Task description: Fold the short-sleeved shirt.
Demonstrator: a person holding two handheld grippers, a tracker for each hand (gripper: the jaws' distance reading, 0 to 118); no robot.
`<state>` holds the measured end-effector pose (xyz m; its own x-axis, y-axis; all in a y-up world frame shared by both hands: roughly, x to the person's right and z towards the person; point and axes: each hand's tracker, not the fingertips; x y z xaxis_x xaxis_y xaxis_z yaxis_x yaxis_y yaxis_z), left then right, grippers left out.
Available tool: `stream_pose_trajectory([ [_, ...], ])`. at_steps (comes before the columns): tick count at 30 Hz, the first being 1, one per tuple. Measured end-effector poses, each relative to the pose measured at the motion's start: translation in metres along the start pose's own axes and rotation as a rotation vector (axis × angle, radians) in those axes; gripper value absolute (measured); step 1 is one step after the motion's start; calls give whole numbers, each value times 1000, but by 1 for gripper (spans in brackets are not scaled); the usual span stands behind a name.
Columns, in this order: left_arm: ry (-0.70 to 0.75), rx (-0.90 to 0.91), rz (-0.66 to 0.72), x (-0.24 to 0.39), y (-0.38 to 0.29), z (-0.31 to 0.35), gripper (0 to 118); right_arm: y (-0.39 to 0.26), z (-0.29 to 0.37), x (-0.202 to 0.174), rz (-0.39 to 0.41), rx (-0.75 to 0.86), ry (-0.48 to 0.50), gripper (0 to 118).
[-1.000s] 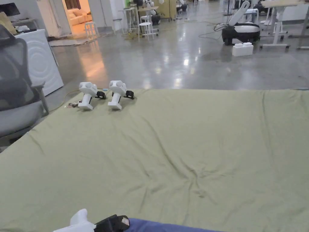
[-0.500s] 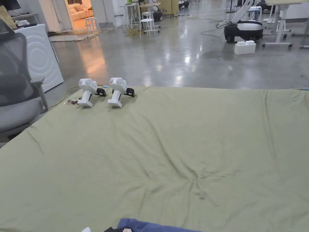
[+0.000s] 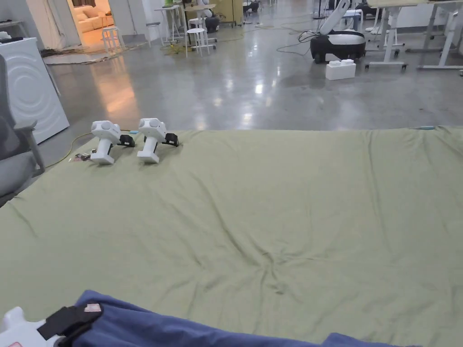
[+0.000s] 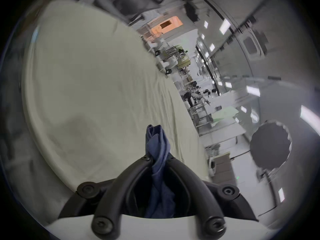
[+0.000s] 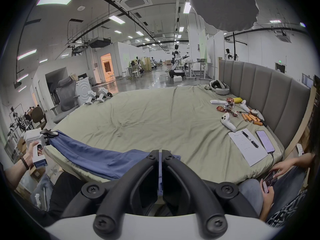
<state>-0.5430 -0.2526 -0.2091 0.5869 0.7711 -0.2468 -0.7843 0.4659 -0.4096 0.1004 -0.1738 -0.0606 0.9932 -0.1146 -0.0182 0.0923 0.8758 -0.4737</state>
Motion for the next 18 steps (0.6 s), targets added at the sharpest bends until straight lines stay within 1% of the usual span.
stream_pose_trajectory([
  [2,-64,-13,-85,31,-19,-3,12,0,0,-1,-14,6,5,5],
  [5,-150,-146,-171,81,-79,-33,13,3,1,-3,-29,12,14,5],
  [7,-194,-252,-217,109,-130,-63,13,5,8,-6,-15,20,16,5],
  [9,-171,-315,-269,125,-179,-90,13,4,15,-7,5,24,6,5],
  [11,-163,-401,-325,136,-216,-115,13,1,20,-3,9,19,1,5],
  [14,-132,-509,-381,141,-258,-142,13,-8,24,5,-16,-5,-29,5],
  [15,-88,-512,-387,140,-266,-149,14,-11,25,8,-28,-14,-42,5],
  [16,-58,-533,-391,137,-268,-154,17,-14,26,11,-42,-21,-52,5],
  [17,-49,-547,-358,134,-267,-158,28,-16,25,14,-52,-30,-59,5],
  [18,-80,-550,-305,133,-262,-157,63,-18,24,17,-60,-42,-65,5],
])
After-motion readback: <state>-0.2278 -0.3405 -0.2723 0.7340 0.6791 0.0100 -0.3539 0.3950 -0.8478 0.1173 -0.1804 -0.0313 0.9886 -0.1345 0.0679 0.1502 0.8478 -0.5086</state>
